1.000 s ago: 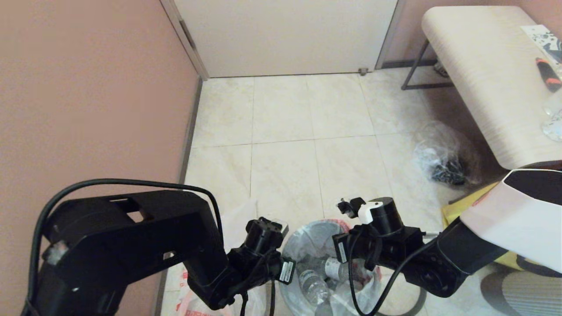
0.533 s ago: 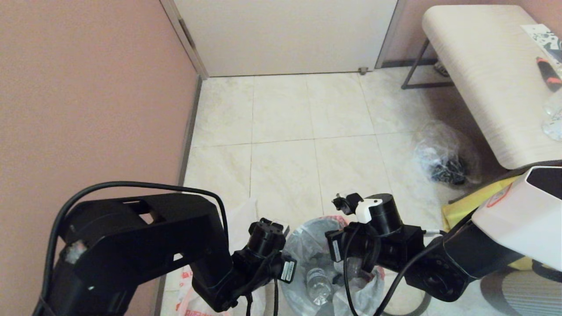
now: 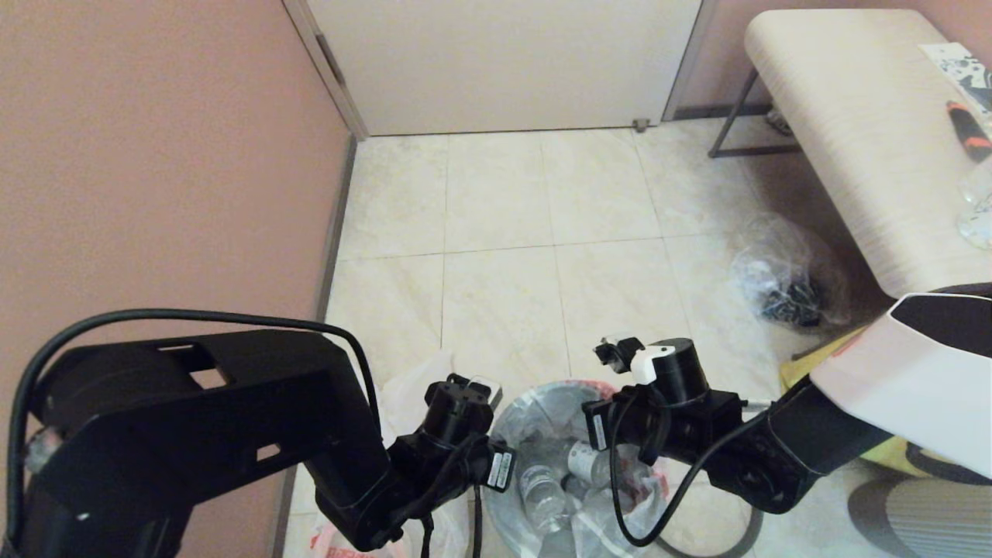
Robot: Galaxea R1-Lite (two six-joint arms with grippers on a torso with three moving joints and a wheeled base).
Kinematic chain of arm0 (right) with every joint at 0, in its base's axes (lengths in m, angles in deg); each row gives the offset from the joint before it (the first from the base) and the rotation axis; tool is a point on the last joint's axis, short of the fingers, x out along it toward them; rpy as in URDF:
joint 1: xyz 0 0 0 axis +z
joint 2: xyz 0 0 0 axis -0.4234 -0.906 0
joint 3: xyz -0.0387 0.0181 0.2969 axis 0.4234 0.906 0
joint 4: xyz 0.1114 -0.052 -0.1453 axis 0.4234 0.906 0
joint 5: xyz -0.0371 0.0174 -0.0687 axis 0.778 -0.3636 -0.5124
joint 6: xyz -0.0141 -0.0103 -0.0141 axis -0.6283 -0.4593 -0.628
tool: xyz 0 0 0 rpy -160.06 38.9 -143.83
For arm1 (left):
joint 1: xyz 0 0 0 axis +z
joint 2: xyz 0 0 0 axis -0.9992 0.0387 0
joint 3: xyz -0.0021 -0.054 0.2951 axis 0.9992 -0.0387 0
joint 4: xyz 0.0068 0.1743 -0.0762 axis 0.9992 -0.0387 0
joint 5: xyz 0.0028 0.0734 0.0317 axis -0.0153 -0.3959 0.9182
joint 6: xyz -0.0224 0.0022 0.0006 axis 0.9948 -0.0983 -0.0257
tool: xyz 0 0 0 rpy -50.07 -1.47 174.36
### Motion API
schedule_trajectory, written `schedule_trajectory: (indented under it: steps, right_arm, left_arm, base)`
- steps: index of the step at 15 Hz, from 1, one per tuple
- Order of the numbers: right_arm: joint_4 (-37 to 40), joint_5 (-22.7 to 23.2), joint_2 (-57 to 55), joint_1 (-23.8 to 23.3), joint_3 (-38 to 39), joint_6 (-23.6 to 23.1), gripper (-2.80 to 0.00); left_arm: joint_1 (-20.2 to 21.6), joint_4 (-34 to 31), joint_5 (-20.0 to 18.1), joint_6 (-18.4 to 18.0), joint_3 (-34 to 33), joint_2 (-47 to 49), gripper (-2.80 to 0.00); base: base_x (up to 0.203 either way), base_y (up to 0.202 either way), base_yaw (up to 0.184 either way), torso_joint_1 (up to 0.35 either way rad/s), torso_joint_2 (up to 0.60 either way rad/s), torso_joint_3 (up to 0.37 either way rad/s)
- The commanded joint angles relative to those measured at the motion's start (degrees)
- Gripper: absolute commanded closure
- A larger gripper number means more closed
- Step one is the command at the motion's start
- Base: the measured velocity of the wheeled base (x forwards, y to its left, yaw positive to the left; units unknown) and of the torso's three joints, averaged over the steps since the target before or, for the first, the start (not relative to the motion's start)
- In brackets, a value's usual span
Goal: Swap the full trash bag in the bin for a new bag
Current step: Place the trash bag on the floor
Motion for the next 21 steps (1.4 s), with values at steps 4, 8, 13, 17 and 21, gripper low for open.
schedule_trajectory:
  steps: [4,8,13,17,21]
  right_arm:
    - [-0.24,1.79,-7.12,-3.54,-4.61,-0.15,0.00]
    - [-0.28,3.20,-5.78,-3.22,-4.81,0.14,0.00]
    - [-0.25,3.39,-1.60,-0.70,-2.97,0.83,0.00]
    - [-0.19,5.47,1.65,0.25,-1.83,4.12,0.00]
    - [-0.19,5.58,4.54,1.91,-0.89,5.14,0.00]
  left_arm:
    - [0.84,0.49,3.64,-2.00,3.18,5.33,0.00]
    - [0.85,1.08,4.23,-3.67,3.62,7.24,0.00]
    - [0.60,2.95,6.14,-4.58,4.49,8.41,0.00]
    - [0.32,2.95,6.14,-4.58,4.49,8.49,0.00]
    - [0.06,2.95,6.84,-4.58,4.92,8.31,0.00]
  base:
    - [0.000,0.000,0.000,0.000,0.00,0.000]
    - [0.000,0.000,0.000,0.000,0.00,0.000]
    - [0.000,0.000,0.000,0.000,0.00,0.000]
    - [0.000,0.000,0.000,0.000,0.00,0.000]
    - [0.000,0.000,0.000,0.000,0.00,0.000]
